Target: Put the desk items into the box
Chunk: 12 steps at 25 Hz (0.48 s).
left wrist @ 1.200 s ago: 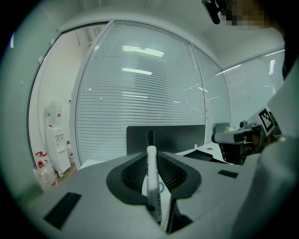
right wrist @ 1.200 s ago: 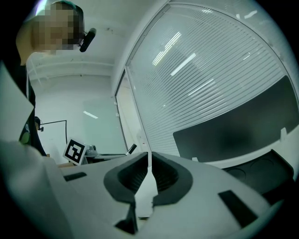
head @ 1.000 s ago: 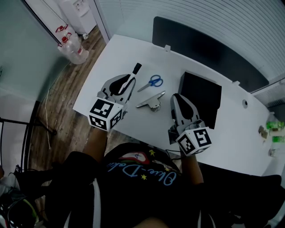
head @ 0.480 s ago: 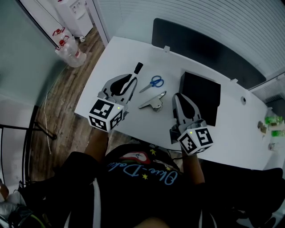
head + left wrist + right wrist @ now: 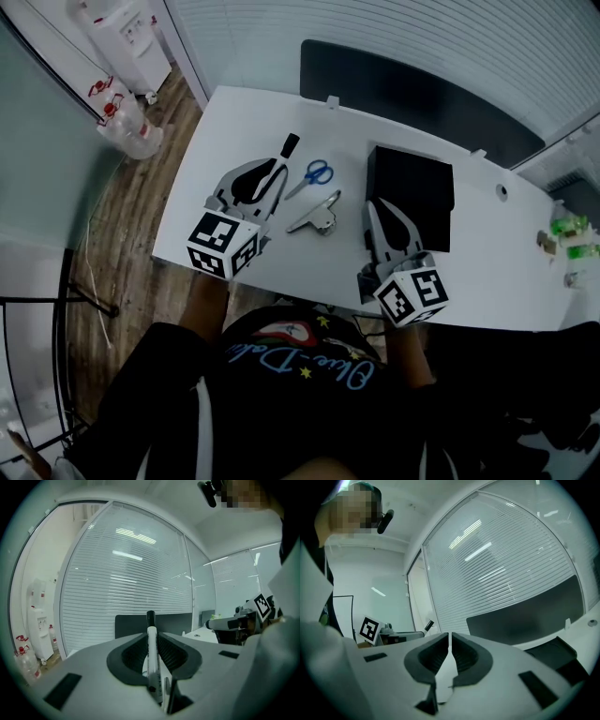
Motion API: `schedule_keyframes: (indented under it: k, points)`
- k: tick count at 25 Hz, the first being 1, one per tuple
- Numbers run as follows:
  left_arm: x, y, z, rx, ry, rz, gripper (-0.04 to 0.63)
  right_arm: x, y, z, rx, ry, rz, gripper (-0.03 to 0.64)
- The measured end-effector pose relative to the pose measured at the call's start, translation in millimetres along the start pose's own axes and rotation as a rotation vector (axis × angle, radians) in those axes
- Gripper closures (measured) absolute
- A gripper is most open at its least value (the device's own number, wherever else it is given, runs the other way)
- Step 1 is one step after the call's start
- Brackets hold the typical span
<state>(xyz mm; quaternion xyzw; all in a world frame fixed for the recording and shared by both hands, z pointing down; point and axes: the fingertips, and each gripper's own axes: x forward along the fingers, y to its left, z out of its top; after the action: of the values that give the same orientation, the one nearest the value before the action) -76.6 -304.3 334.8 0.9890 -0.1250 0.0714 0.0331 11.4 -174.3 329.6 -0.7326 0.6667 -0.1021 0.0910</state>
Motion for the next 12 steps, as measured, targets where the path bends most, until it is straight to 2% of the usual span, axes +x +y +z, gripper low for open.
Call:
schedule_keyframes:
  k: [12]
  points:
    - [11.8, -14.5, -5.4, 0.003, -0.016, -0.151, 0.52, -27.0, 1.7, -5.6, -0.016, -0.026, -0.157, 0.595]
